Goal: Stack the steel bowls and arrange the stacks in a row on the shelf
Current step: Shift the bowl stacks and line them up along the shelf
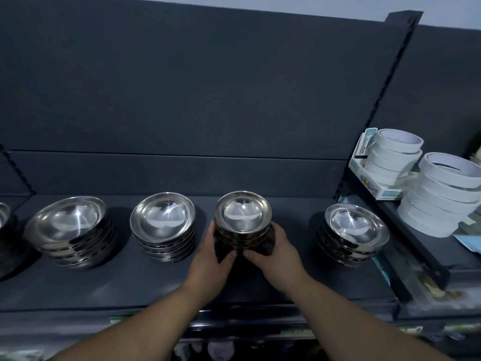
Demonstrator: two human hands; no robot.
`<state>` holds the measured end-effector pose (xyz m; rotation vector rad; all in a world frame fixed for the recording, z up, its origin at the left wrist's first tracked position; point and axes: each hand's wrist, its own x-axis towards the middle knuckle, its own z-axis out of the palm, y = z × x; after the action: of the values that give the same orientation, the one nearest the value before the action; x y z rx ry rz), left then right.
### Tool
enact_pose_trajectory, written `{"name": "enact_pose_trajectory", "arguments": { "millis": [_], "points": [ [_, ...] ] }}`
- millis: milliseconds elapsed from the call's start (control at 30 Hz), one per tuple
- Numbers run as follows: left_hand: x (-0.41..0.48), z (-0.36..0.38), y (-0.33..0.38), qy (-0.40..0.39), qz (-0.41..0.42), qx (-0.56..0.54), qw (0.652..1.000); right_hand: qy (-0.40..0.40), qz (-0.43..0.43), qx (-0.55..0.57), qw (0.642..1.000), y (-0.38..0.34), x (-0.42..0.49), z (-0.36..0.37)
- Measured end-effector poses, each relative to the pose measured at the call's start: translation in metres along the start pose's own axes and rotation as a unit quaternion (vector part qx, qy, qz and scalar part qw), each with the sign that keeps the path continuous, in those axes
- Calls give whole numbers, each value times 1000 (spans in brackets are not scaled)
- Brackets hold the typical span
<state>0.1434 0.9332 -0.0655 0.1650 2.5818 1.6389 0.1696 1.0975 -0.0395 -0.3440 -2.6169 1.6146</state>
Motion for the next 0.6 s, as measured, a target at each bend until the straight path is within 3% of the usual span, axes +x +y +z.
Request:
{"name": "enact_pose_trajectory", "arguments": {
  "millis": [167,333,600],
  "points": [
    [-14,14,2,46,-83,82,992,-15,27,-20,999,16,-10,-16],
    [-36,48,27,-1,-87,166,982,-5,29,-108,994,44,-35,-54],
    [-39,134,84,-32,-46,40,998,89,70,-128,985,78,-64,-137]
  ]
}}
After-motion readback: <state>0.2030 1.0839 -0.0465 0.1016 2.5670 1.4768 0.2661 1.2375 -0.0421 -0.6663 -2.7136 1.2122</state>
